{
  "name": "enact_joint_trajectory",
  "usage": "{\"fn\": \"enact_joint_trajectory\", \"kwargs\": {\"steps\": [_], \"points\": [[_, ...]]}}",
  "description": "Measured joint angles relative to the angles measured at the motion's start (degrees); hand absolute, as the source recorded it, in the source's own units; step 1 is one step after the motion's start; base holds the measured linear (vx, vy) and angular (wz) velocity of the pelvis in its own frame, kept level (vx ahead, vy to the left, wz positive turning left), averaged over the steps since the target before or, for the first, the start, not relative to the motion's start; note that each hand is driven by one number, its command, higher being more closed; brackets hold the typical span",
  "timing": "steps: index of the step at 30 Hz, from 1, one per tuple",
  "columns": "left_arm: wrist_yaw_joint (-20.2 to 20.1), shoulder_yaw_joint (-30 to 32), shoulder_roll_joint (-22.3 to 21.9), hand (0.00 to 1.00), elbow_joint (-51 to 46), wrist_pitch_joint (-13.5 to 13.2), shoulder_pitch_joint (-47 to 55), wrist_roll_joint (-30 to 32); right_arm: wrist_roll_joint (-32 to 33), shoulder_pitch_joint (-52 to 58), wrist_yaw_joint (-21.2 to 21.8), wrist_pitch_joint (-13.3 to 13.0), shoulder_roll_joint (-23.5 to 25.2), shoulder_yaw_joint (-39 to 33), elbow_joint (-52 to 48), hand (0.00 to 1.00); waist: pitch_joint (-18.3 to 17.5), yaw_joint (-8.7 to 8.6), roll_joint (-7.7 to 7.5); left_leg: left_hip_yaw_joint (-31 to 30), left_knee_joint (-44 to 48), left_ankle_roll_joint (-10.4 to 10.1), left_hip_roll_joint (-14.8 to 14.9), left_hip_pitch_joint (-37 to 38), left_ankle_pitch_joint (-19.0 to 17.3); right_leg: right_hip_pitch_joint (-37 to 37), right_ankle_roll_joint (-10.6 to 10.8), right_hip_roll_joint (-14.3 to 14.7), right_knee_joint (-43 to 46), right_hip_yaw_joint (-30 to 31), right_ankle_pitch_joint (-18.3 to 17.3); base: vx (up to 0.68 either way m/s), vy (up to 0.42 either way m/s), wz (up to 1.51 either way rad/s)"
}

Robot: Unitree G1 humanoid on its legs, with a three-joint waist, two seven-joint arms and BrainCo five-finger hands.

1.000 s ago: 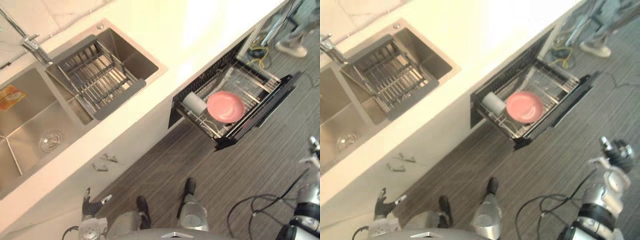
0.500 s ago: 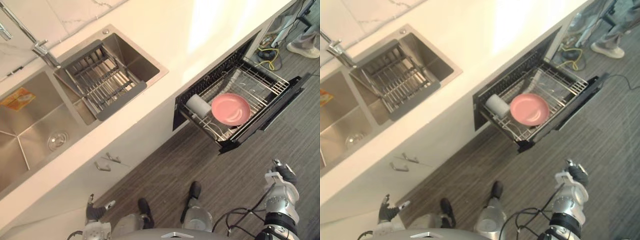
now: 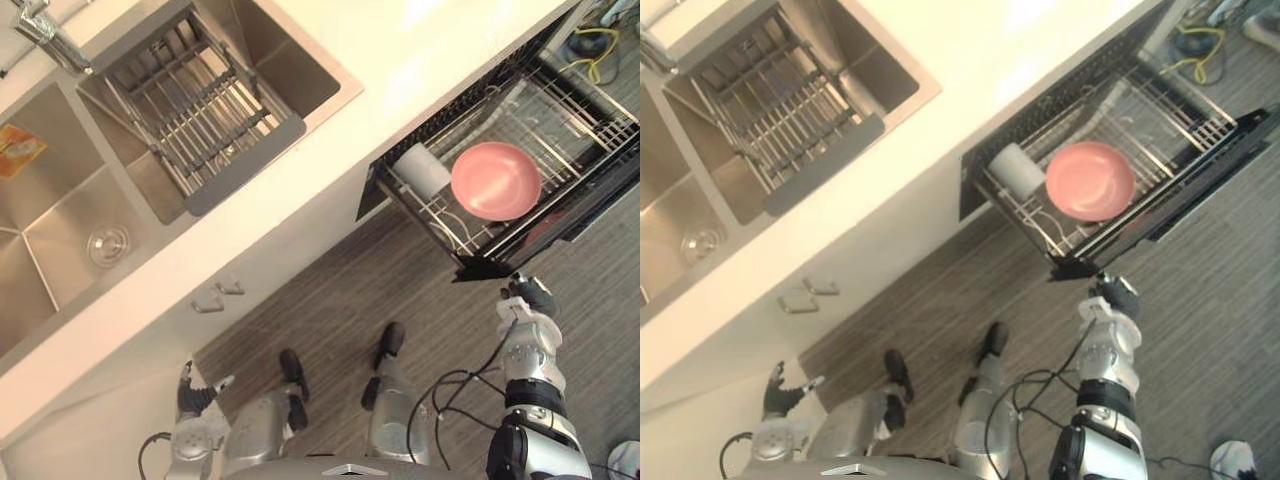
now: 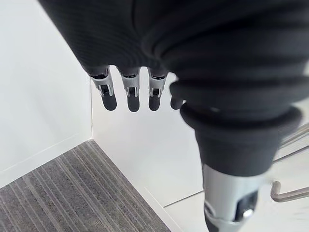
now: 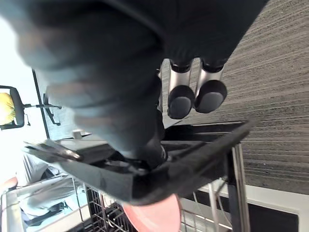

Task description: Walk over to the sink, pick up the cup, carry it to the dishwasher, place the cup inside the dishwasher, then close the dishwasher door

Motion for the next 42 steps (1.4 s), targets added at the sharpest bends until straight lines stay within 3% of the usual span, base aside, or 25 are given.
{"fn": "enact_joint_trajectory", "kwargs": {"steps": [4, 16, 18, 24, 26, 28, 32, 34, 38, 42], "points": [[0.1, -0.2, 0.1, 0.0, 0.0, 0.0, -1.5, 0.0, -0.8, -2.4, -1.6, 0.2, -2.7, 2.5, -0.4, 1.0, 2.3, 0.2, 0.06, 0.0, 0.9, 0.7, -0.6, -1.6, 0.0, -1.3, -0.1, -0.6, 0.0, 0.5, 0.8, -0.02, 0.006, 0.01], [1.1, -3.3, 0.1, 0.0, 0.1, -0.4, -2.2, -0.1, -7.9, -5.7, -6.1, 2.9, -6.7, 7.2, -3.6, 1.0, 4.1, 0.08, 1.89, -1.4, 3.1, 1.5, -1.2, -4.4, 0.0, -3.0, -0.7, -1.3, 0.0, 0.8, 1.8, -0.04, 0.001, 0.01], [1.1, -4.0, 0.1, 0.0, 0.1, -0.7, -2.3, -0.1, -9.4, -7.3, -6.7, 4.4, -8.2, 7.5, -3.3, 1.0, 4.2, -0.03, 2.27, -1.8, 3.1, 1.7, -1.5, -4.7, 0.3, -3.0, -0.7, -1.6, 0.0, 0.4, 2.0, -0.05, 0.008, 0.13], [0.6, -7.9, 0.0, 0.0, 0.3, -2.0, -2.7, -1.2, -14.2, -23.0, -7.5, 11.6, -19.2, 16.2, 8.1, 1.0, 5.2, 0.17, 5.74, -4.2, 2.9, 2.6, -2.9, -6.1, 2.0, -3.2, -0.8, -2.9, 0.0, -1.2, 3.1, -0.08, 0.011, 0.17], [0.1, -9.3, -0.1, 0.0, 0.3, -2.5, -2.7, -1.8, -16.4, -29.5, -6.5, 13.5, -22.1, 21.4, 12.3, 1.0, 4.8, 1.12, 6.8, -4.8, 2.8, 2.6, -3.1, -7.2, 2.8, -4.0, -1.2, -3.1, 0.0, -1.8, 3.4, -0.11, -0.011, 0.17], [-0.4, -9.8, -0.1, 0.0, -0.4, -3.4, -2.8, -3.0, -18.9, -37.5, -4.5, 15.0, -24.1, 26.7, 17.2, 1.0, 4.6, 3.5, 7.14, -6.0, 2.7, 2.3, -3.1, -8.9, 3.8, -5.5, -1.9, -3.1, 0.0, -2.2, 3.9, -0.12, -0.039, 0.14], [-0.4, -11.5, -0.1, 0.0, -0.9, -4.3, -2.8, -4.6, -22.9, -45.3, -0.4, 15.5, -26.2, 33.3, 21.3, 1.0, 4.0, 6.18, 8.03, -7.9, 2.4, 1.8, -3.2, -10.3, 4.9, -5.7, -2.5, -3.4, 0.0, -4.6, 3.5, -0.09, -0.015, 0.28], [-0.6, -13.1, -0.1, 0.0, -1.1, -4.7, -2.6, -5.2, -27.0, -49.8, 1.3, 15.5, -27.1, 36.1, 23.8, 1.0, 3.0, 8.32, 9.32, -9.4, 0.7, 1.6, -3.8, -10.8, 6.3, -6.4, -2.6, -3.7, 0.1, -5.4, 3.6, -0.04, 0.003, 0.24], [-1.6, -14.1, -0.1, 0.0, -1.2, -6.2, -1.3, -5.7, -33.1, -53.9, 7.2, 15.3, -28.3, 43.2, 24.4, 1.0, 1.8, 9.79, 10.95, -12.5, -0.8, 2.1, -4.2, -11.2, 8.2, -7.3, -2.4, -4.7, 3.0, -7.6, 2.4, 0.02, 0.009, 0.24], [-2.9, -15.4, 0.4, 0.0, -1.0, -7.2, 1.0, -5.6, -40.6, -55.9, 9.9, 15.1, -28.8, 48.0, 29.7, 1.0, 1.3, 11.48, 11.67, -14.2, -1.2, 2.3, -4.8, -10.8, 8.4, -7.7, -1.8, -6.6, 7.5, -8.8, -0.6, 0.02, 0.031, 0.24]]}}
